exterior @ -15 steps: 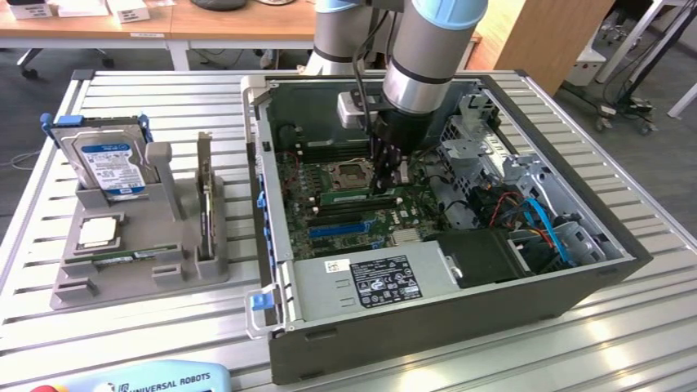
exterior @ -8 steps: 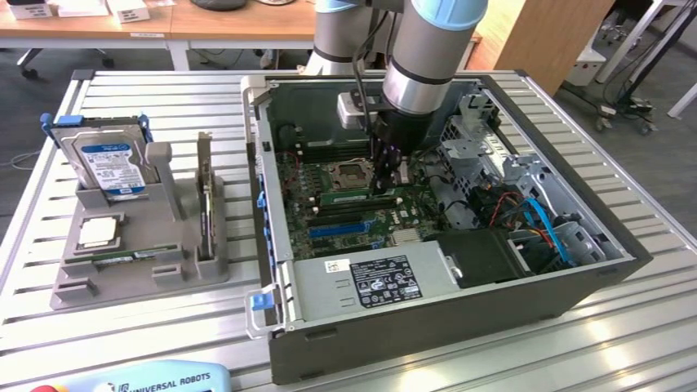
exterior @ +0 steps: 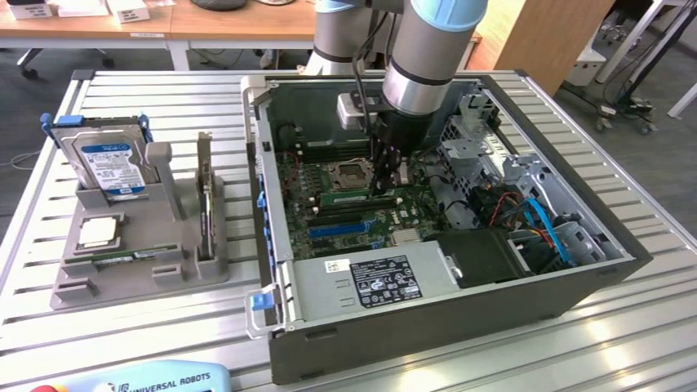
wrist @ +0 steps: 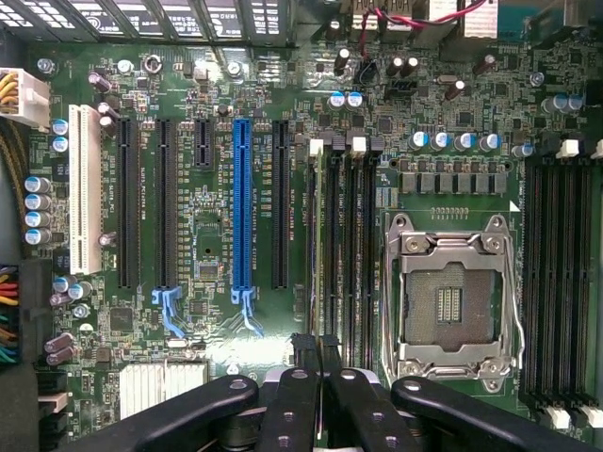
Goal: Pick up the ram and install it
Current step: 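Insert the ram into the slot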
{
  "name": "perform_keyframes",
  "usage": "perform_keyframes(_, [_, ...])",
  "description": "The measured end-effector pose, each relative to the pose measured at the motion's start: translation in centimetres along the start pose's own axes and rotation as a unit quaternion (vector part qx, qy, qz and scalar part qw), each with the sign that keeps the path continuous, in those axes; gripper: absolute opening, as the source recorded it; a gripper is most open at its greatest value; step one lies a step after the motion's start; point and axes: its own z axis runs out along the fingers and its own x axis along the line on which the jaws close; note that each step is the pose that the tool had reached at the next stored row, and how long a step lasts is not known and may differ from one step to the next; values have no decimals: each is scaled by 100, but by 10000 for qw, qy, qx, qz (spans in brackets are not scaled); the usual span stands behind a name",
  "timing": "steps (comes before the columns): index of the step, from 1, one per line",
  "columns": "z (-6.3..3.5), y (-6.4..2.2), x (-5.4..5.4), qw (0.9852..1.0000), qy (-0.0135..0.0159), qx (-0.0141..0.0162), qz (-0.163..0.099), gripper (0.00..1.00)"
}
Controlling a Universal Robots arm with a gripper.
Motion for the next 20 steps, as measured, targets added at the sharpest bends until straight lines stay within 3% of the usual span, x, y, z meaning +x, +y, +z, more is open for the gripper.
perform_keyframes(20, [34,4,1,10000,0,0,1,11])
